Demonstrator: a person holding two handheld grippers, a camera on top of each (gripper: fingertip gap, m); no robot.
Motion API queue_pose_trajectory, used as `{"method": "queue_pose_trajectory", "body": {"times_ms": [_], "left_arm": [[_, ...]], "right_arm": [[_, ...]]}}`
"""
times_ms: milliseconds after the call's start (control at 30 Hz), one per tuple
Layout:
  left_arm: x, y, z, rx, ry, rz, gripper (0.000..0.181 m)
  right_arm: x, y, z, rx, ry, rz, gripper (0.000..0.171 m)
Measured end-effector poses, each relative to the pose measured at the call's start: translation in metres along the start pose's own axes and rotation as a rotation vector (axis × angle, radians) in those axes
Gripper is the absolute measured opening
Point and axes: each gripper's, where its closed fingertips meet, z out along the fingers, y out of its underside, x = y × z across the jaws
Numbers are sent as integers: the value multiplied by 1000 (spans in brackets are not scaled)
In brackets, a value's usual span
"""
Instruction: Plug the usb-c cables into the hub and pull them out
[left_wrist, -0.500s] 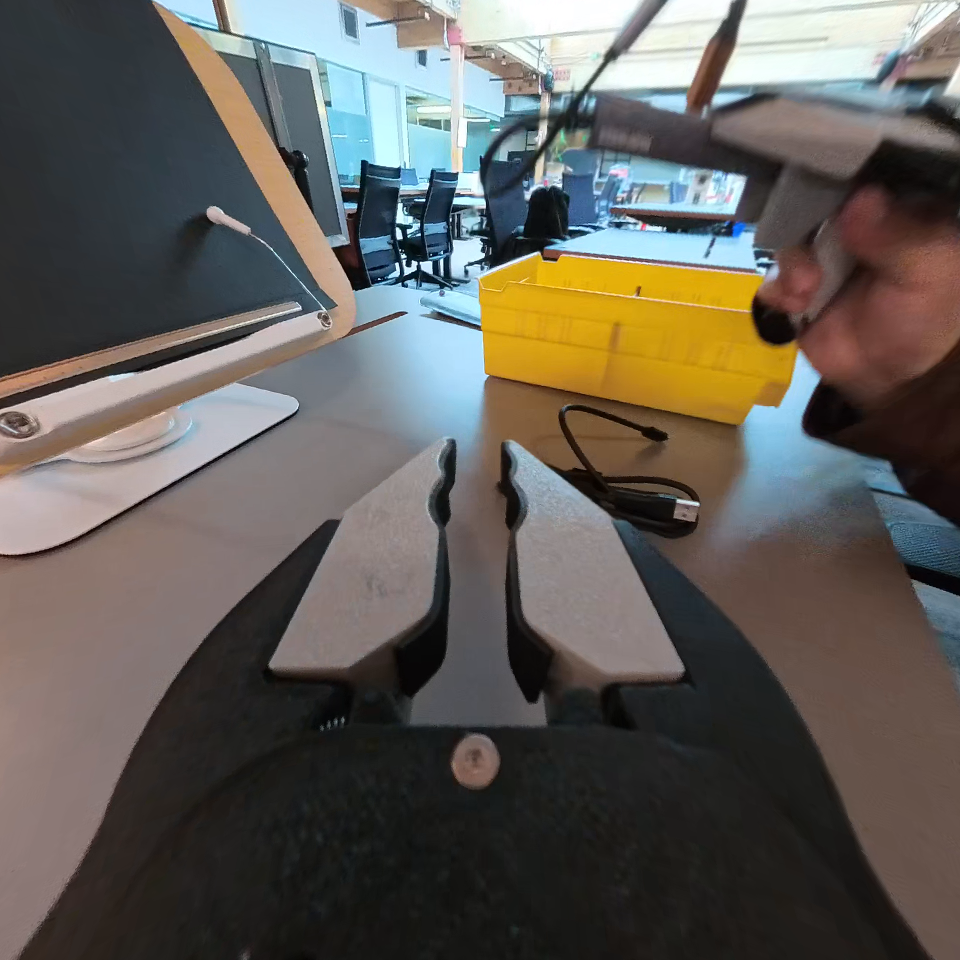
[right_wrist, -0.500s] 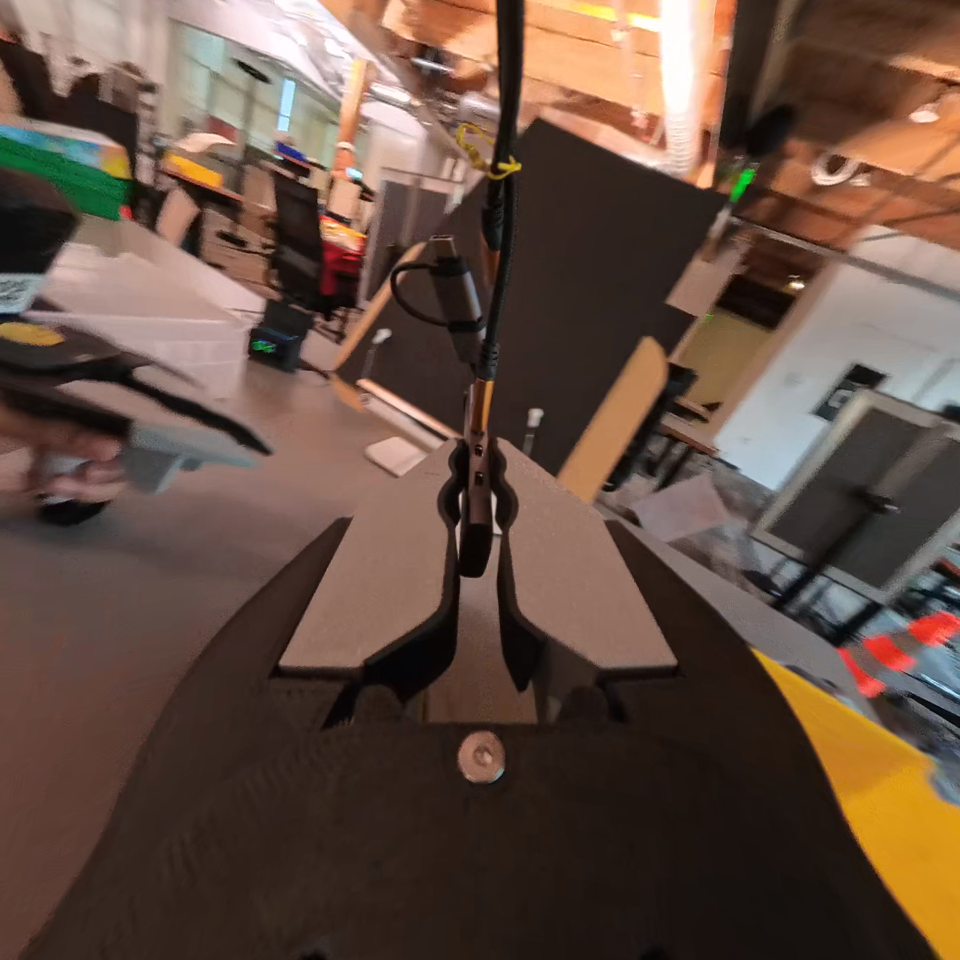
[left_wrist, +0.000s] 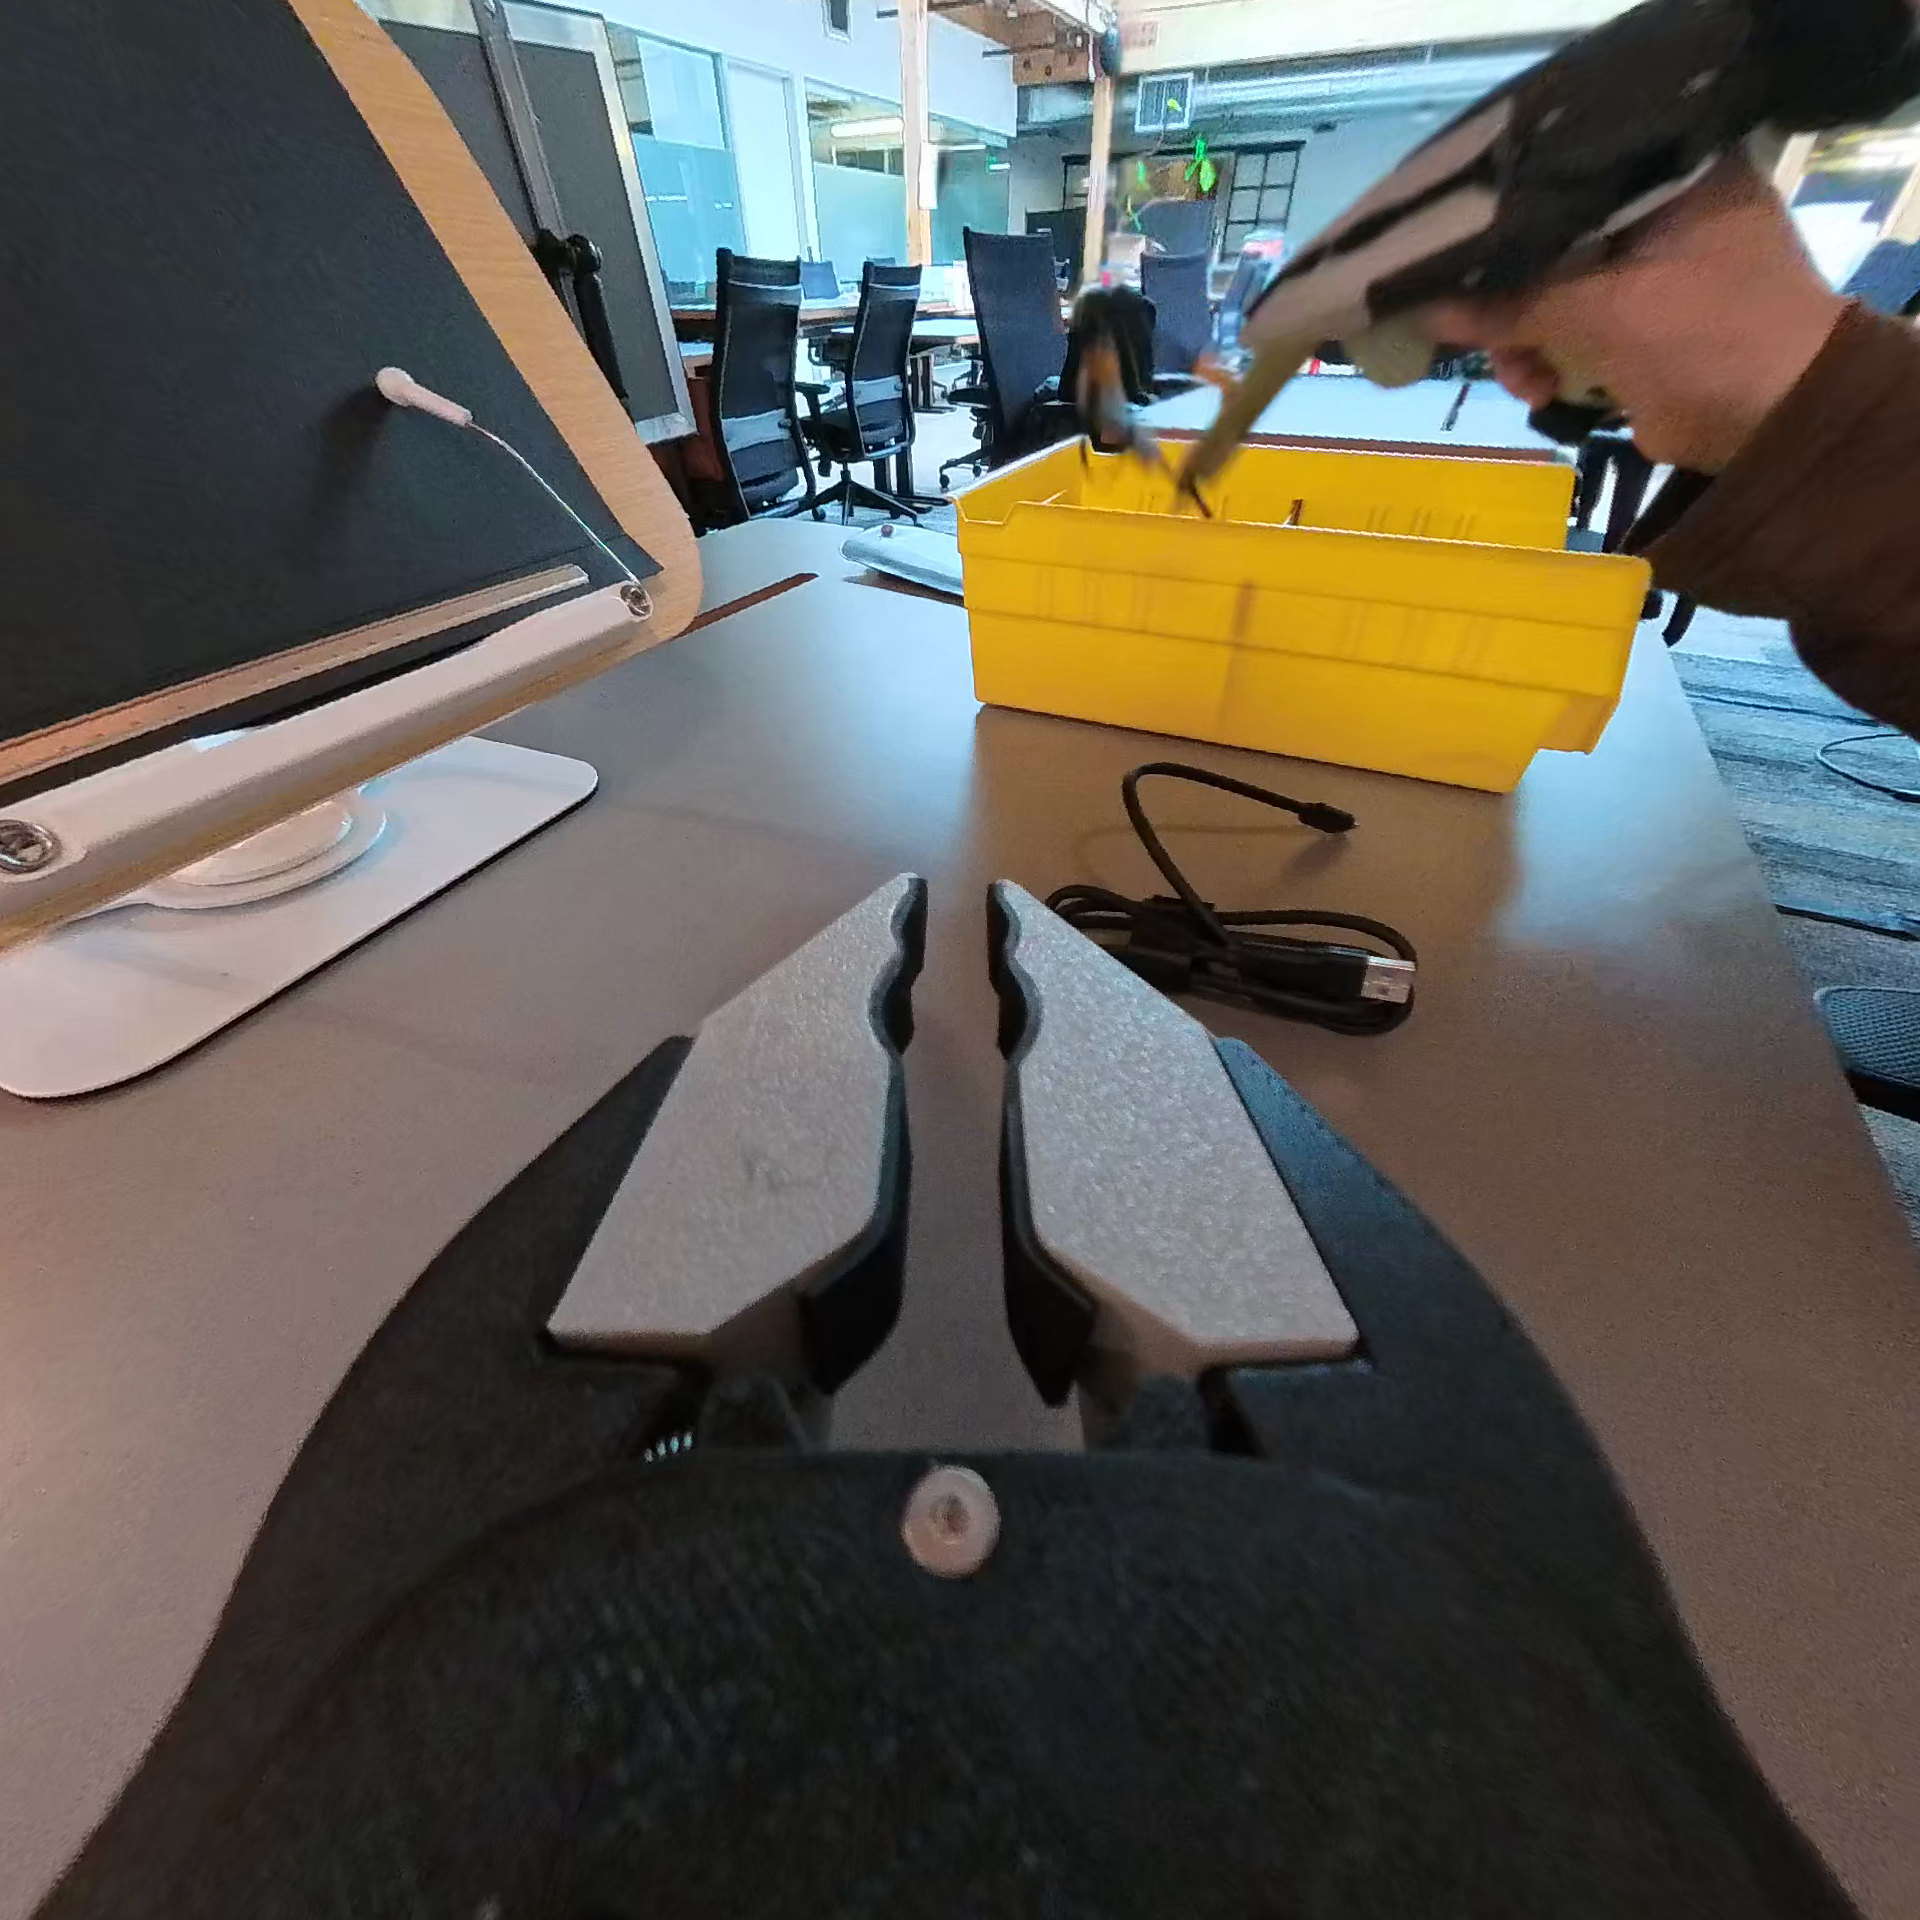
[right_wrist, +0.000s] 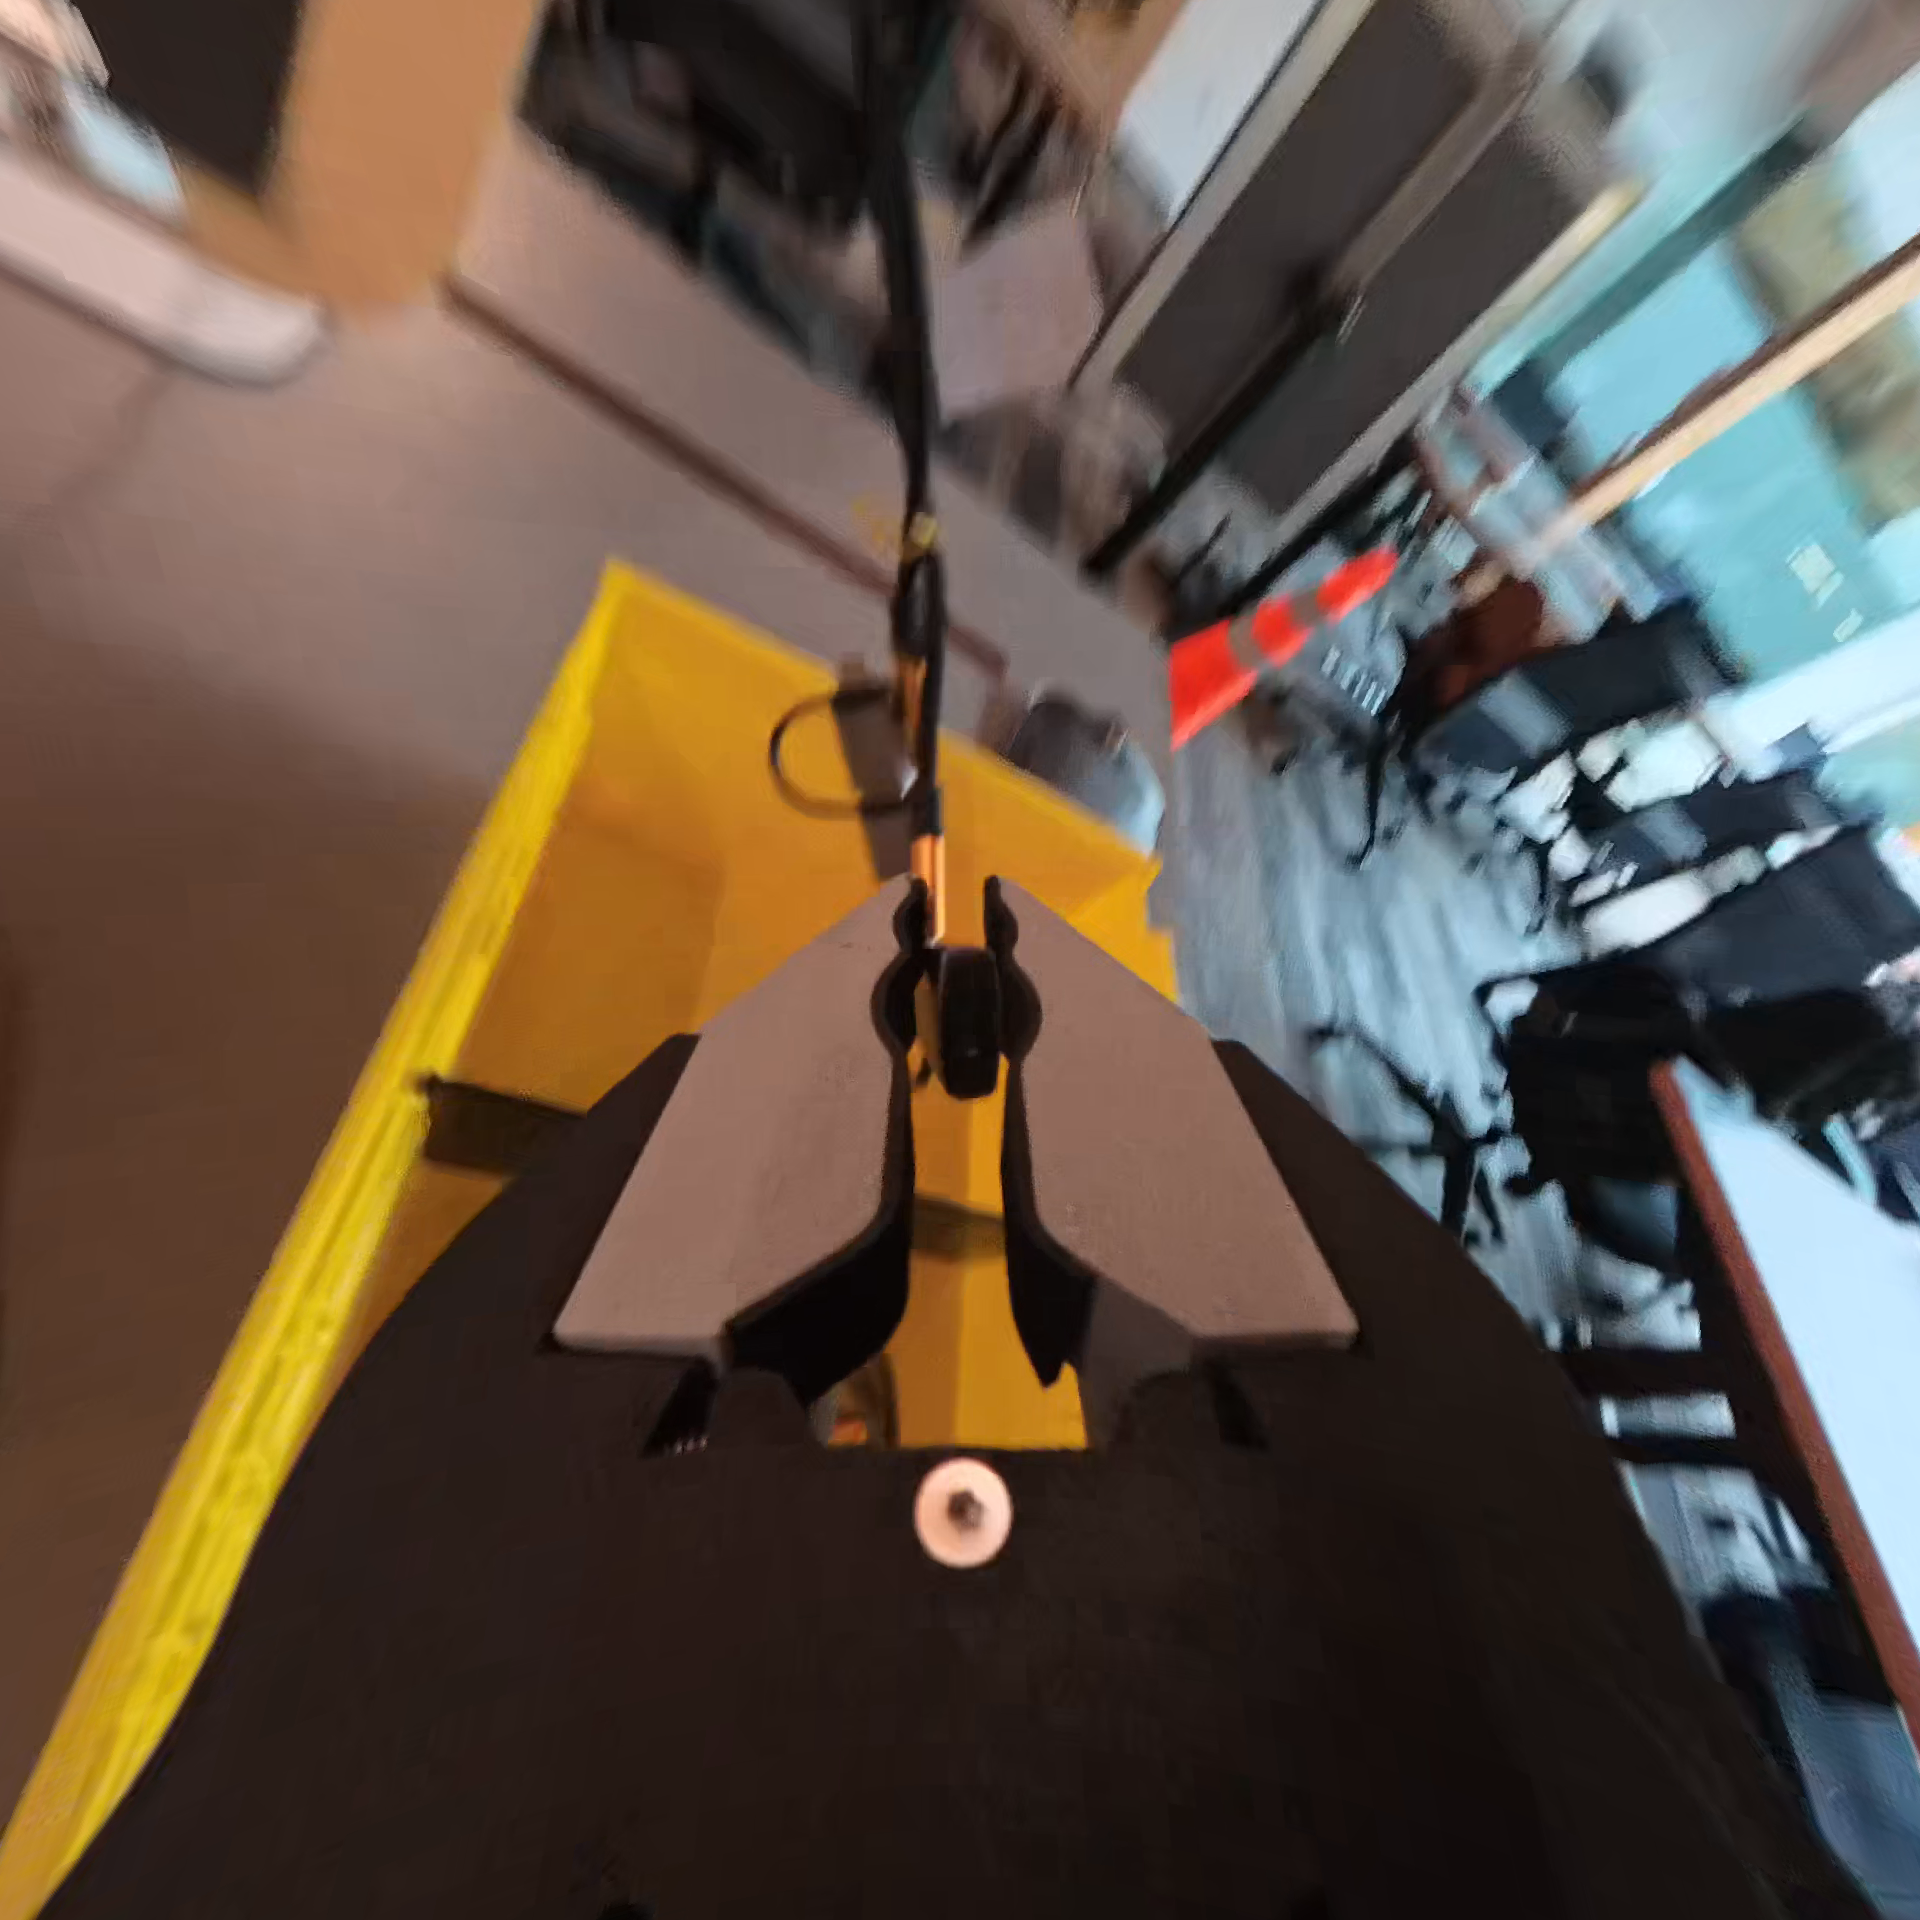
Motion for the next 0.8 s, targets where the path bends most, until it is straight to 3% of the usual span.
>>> {"method": "queue_pose_trajectory", "body": {"times_ms": [67, 133, 333, 500, 800], "left_arm": [[-1, 0, 0, -2, 1, -6, 8], [0, 1, 0, -6, 4, -10, 8], [0, 3, 2, -24, 12, -14, 8], [0, 4, 1, -25, 12, -27, 8], [3, 8, 5, -62, 18, -10, 8]], "right_arm": [[-7, 28, 16, -153, -24, -2, 14], [-3, 31, 18, -182, 10, -5, 22], [-23, -32, -14, 47, -45, 8, 25], [-38, -48, -17, 63, -55, -22, 30], [-181, -96, -61, 261, -683, 206, 50]]}}
